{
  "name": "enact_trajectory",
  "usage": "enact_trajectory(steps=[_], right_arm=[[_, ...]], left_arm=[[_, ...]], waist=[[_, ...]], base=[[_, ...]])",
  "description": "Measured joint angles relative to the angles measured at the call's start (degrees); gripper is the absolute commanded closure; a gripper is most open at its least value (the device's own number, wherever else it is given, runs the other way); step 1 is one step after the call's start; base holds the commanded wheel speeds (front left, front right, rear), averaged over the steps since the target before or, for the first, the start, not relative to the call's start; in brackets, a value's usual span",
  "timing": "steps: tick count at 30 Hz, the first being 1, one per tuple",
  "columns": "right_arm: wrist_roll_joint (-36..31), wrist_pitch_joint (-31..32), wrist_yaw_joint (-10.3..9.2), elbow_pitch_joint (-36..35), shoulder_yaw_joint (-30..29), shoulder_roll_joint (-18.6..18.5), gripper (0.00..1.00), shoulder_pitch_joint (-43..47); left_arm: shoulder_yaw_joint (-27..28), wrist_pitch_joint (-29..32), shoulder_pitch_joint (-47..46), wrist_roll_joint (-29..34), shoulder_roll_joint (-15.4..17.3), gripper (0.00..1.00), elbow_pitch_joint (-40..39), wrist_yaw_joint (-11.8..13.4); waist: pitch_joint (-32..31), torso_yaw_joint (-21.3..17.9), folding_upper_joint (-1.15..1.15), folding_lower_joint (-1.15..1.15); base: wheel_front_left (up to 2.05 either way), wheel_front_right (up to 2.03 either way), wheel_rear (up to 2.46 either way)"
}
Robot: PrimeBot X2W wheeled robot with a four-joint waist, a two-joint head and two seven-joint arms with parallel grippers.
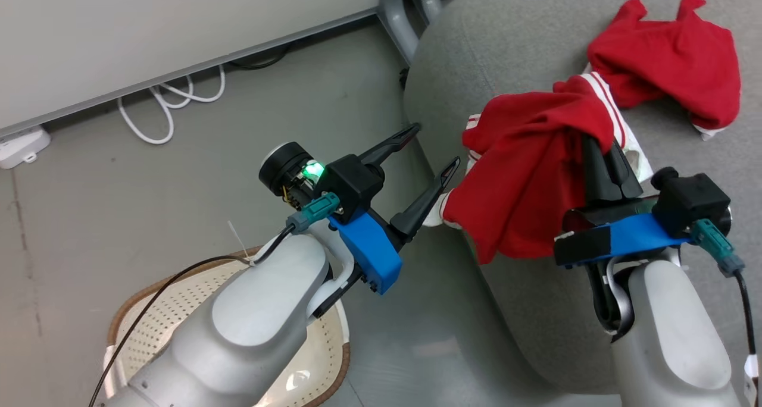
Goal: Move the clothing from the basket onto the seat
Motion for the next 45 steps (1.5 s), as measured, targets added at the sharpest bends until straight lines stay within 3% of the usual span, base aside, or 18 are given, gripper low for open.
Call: enact_trajectory(steps=[13,21,27,31,36,41,45], right_arm=[[1.7,0.0,0.01,-4.4,-4.3,0.0,1.00,5.8],[1.5,0.0,0.00,-5.4,-4.5,0.0,1.00,5.2],[-0.6,0.0,0.01,-8.5,-5.7,-0.3,1.00,-2.9],[-1.3,0.0,0.01,-11.6,-9.3,-2.7,1.00,-11.0],[-1.0,0.0,0.01,-13.7,-17.9,-8.7,1.00,-20.6],[0.4,-0.1,0.01,-10.5,-27.1,-14.0,1.00,-28.9],[0.2,0.0,0.01,-4.3,-30.9,-18.2,1.00,-31.9]], left_arm=[[-1.9,1.4,0.0,0.4,0.6,0.00,-1.5,0.1],[-2.3,1.4,-0.2,0.1,0.7,0.00,-2.1,0.3],[-1.8,2.0,-1.3,0.2,2.6,0.00,-3.7,1.1],[-1.6,3.3,-2.9,0.8,4.4,0.00,-5.2,1.4],[-1.4,5.0,-5.1,1.8,6.5,0.00,-7.9,1.6],[-1.0,6.9,-7.5,3.0,9.5,0.00,-10.8,2.1],[-0.9,8.0,-9.0,3.6,10.9,0.00,-13.0,2.1]], waist=[[3.2,-7.9,0.00,0.00],[4.0,-7.9,0.00,0.00],[6.6,-7.0,0.00,0.00],[9.8,-6.3,0.00,0.00],[14.9,-5.3,0.00,0.00],[20.7,-4.5,0.00,0.01],[25.2,-3.9,0.00,0.01]], base=[[0.00,0.00,0.00],[0.00,0.00,0.00],[0.00,0.00,0.00],[0.00,0.00,0.00],[0.00,0.00,0.00],[0.00,0.00,0.00],[0.00,0.00,0.00]])
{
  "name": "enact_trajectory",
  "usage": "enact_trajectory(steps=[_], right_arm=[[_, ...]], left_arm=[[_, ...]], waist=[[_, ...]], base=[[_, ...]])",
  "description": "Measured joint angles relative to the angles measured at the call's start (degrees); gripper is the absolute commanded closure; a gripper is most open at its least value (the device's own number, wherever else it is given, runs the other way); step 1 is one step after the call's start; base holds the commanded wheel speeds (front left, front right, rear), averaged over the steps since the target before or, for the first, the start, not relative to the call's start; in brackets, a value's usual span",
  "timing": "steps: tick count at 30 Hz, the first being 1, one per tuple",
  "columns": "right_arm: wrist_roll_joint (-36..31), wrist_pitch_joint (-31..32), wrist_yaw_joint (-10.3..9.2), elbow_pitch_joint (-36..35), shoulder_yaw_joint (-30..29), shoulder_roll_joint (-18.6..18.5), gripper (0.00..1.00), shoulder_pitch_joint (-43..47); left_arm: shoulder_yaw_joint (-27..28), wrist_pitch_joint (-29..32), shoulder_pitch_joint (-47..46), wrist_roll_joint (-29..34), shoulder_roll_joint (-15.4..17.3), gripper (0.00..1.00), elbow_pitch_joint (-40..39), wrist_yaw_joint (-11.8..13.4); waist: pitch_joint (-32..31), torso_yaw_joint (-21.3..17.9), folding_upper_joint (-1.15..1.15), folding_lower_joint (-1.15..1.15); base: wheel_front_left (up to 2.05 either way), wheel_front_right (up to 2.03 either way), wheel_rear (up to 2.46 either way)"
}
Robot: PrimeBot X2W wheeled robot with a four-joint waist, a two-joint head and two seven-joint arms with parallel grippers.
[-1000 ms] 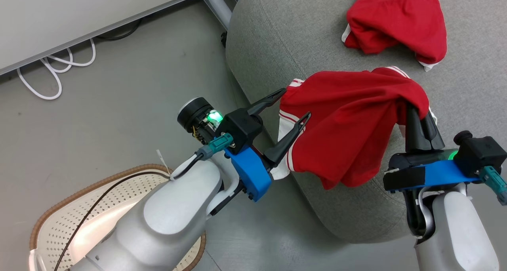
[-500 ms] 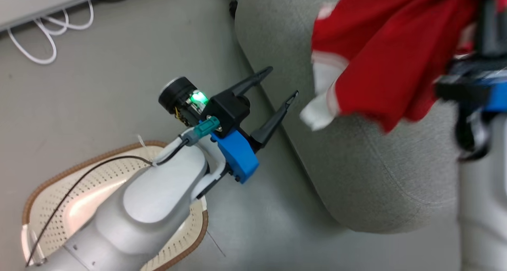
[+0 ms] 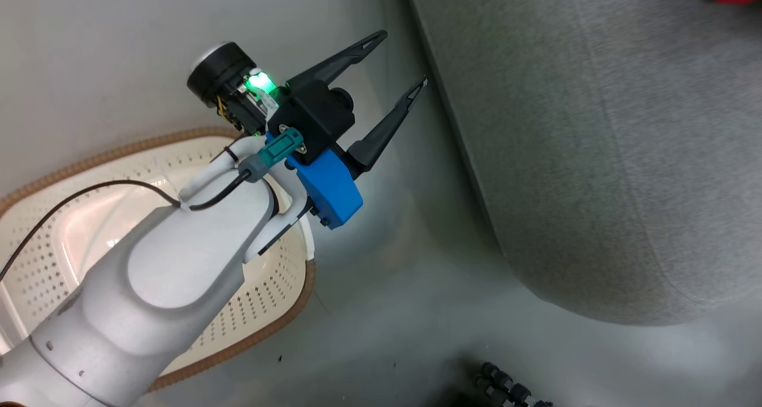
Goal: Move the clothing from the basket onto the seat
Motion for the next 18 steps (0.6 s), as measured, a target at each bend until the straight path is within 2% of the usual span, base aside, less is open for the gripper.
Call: enact_trajectory(steps=[3,7,15,16,18], right_arm=[[-1.5,0.0,0.00,4.2,-2.3,-0.3,1.00,-0.4],[-4.2,0.0,0.00,10.9,-1.9,-0.3,1.00,0.5],[-6.0,0.0,0.00,18.3,-4.5,4.3,1.00,4.7],[-5.7,0.0,0.00,19.0,-4.6,5.2,0.91,5.4],[-5.4,0.0,0.00,18.8,-4.6,5.5,0.00,6.4]], left_arm=[[0.0,0.5,-0.6,0.3,0.8,0.00,-1.1,0.4],[0.1,0.8,-1.0,0.4,1.3,0.00,-2.2,0.5],[-0.2,0.8,-0.9,0.3,2.0,0.00,-2.8,0.9],[-0.2,0.7,-0.8,0.1,2.2,0.00,-2.7,1.0],[-0.2,0.5,-0.6,-0.1,2.3,0.00,-2.5,1.1]], waist=[[2.8,0.4,0.00,0.00],[5.4,1.0,0.00,0.00],[6.0,1.8,0.00,0.00],[5.5,1.8,0.00,0.00],[4.7,1.7,0.00,0.00]], base=[[0.00,0.00,0.00],[0.00,0.00,0.00],[0.00,0.00,0.00],[0.00,0.00,0.00],[0.00,0.00,0.00]])
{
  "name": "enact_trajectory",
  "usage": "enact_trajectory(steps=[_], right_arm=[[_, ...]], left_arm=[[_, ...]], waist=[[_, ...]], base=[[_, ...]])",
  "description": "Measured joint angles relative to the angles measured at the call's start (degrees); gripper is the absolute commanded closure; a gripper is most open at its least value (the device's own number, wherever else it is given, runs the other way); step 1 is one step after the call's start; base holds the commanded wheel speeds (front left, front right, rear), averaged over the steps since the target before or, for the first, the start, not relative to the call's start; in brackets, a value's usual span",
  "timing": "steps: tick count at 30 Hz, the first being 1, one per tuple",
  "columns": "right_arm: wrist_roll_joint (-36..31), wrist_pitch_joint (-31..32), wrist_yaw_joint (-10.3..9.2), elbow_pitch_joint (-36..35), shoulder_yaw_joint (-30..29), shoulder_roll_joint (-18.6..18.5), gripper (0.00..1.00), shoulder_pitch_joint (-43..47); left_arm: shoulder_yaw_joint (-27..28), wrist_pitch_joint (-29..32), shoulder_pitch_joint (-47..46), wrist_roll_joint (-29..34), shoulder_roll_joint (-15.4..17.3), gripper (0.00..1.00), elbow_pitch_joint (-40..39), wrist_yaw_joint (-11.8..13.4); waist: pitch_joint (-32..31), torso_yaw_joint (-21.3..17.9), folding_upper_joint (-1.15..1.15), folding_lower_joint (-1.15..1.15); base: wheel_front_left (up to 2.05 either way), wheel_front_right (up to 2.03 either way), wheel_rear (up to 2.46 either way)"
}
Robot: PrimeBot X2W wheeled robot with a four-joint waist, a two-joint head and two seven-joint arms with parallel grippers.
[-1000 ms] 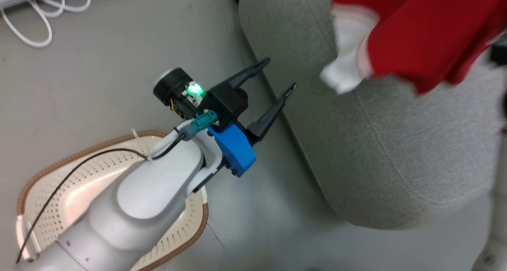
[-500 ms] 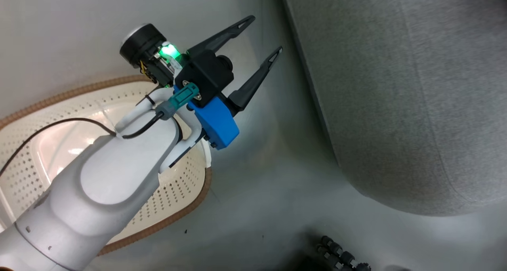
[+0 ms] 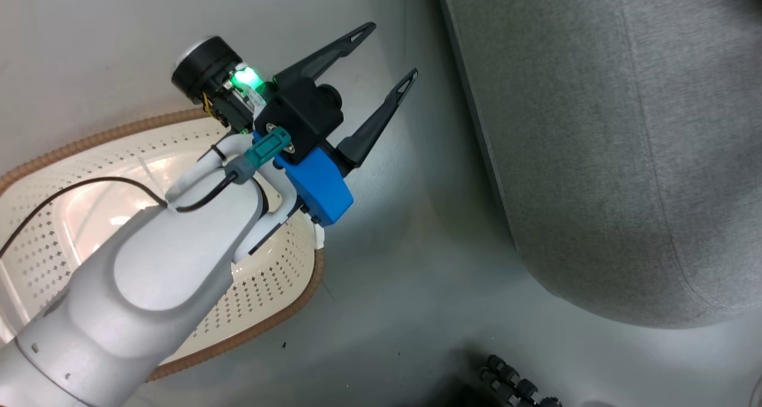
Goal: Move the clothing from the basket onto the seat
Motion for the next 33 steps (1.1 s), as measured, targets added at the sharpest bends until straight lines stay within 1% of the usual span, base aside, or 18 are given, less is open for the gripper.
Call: enact_trajectory(steps=[4,9,14,16,19,23,25,31,33], right_arm=[[0.3,0.0,0.00,-2.6,0.9,0.3,0.00,3.7],[-0.2,0.0,0.00,-10.2,3.0,1.0,0.00,10.3],[-0.7,0.0,0.01,-17.6,8.4,3.2,0.00,15.9],[-0.6,0.0,-0.01,-19.8,11.7,3.4,0.00,17.6],[0.7,0.0,0.00,-21.7,16.9,3.6,0.00,20.3],[1.8,0.0,0.00,-22.8,23.2,4.1,0.00,23.9],[2.5,0.0,0.00,-23.0,26.0,4.4,0.00,25.2],[4.4,0.0,0.00,-23.4,32.4,6.0,0.00,29.8],[5.1,0.0,0.00,-23.4,33.9,6.4,0.00,31.5]], left_arm=[[-0.2,-1.4,1.1,-0.5,-0.5,0.00,0.9,0.0],[0.3,-5.1,3.9,-2.3,-2.1,0.00,3.4,1.0],[2.5,-8.0,8.6,-5.0,-3.6,0.00,6.4,2.9],[4.2,-8.7,10.3,-5.9,-3.8,0.00,7.6,3.6],[7.6,-9.2,13.9,-7.2,-3.7,0.00,7.9,5.3],[15.6,-9.4,19.2,-6.8,-3.5,0.00,4.6,7.6],[20.0,-9.4,22.7,-6.0,-3.4,0.00,2.9,8.3],[30.2,-9.4,33.0,-2.6,-4.7,0.00,-0.5,8.4],[33.1,-9.4,35.9,-1.2,-5.5,0.00,-1.3,7.9]], waist=[[-2.3,-0.1,0.00,0.00],[-7.0,0.1,0.00,0.00],[-13.5,1.0,0.00,-0.01],[-16.2,1.5,0.00,-0.02],[-20.5,2.7,0.00,-0.03],[-25.8,5.2,0.00,-0.03],[-28.2,6.8,0.00,-0.03],[-34.1,11.8,0.00,-0.03],[-35.9,13.4,0.00,-0.02]], base=[[0.00,0.00,0.00],[0.00,0.00,0.00],[0.00,0.00,0.00],[0.00,0.00,0.00],[0.00,0.00,0.00],[0.00,0.00,0.00],[0.00,0.00,0.00],[0.00,0.00,0.00],[0.00,0.00,0.00]])
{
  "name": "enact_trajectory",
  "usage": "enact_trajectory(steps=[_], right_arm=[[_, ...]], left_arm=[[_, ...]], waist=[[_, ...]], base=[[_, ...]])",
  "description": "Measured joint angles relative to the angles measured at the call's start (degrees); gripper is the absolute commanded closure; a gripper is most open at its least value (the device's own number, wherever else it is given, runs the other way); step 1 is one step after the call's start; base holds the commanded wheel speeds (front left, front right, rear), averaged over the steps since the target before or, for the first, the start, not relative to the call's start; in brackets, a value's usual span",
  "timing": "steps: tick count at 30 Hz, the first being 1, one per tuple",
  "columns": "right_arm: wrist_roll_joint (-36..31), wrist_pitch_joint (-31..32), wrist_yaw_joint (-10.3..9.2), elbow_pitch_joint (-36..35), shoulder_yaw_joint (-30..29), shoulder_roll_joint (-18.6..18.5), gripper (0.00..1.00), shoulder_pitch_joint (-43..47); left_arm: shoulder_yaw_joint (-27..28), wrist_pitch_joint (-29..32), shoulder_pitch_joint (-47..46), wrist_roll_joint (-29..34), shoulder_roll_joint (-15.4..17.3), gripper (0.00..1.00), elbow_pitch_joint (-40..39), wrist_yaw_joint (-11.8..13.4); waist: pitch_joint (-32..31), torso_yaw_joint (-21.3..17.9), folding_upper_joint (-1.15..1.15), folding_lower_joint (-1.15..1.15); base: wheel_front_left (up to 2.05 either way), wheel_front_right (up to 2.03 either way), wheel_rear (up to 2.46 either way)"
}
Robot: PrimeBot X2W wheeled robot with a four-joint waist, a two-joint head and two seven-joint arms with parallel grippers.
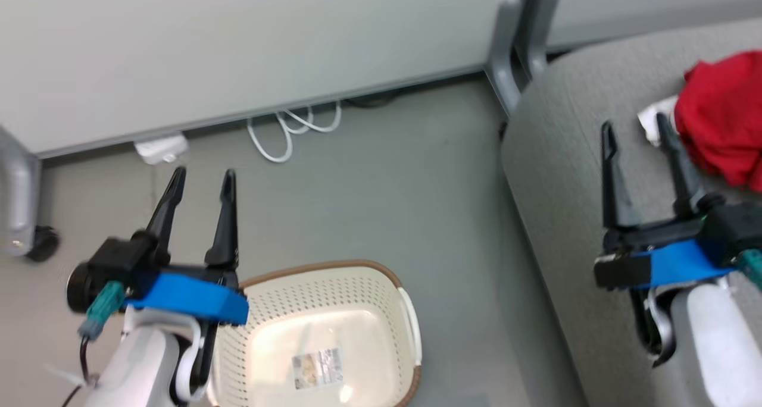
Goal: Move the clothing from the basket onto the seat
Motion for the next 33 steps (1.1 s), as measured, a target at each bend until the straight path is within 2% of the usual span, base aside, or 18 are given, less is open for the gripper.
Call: enact_trajectory(steps=[7,15,22,33], right_arm=[[1.6,0.0,0.00,0.1,1.8,2.2,0.00,7.6],[2.6,0.0,-0.01,1.3,0.6,3.8,0.00,15.9],[2.8,0.0,0.00,3.1,0.1,5.1,0.00,19.3],[3.1,0.0,0.00,3.9,0.0,5.7,0.00,20.5]], left_arm=[[7.9,0.0,10.1,4.9,-3.4,0.00,-2.0,-2.7],[14.5,0.0,17.8,9.7,-8.1,0.00,-1.7,-7.0],[17.1,0.0,19.6,11.9,-10.5,0.00,-1.0,-9.6],[19.7,0.0,20.5,13.6,-11.8,0.00,0.4,-11.2]], waist=[[-5.7,4.0,0.00,0.00],[-10.6,6.4,0.00,0.01],[-11.9,7.2,0.00,0.01],[-12.7,7.4,0.00,0.01]], base=[[0.00,0.00,0.00],[0.00,0.00,0.00],[0.00,0.00,0.00],[0.00,0.00,0.00]])
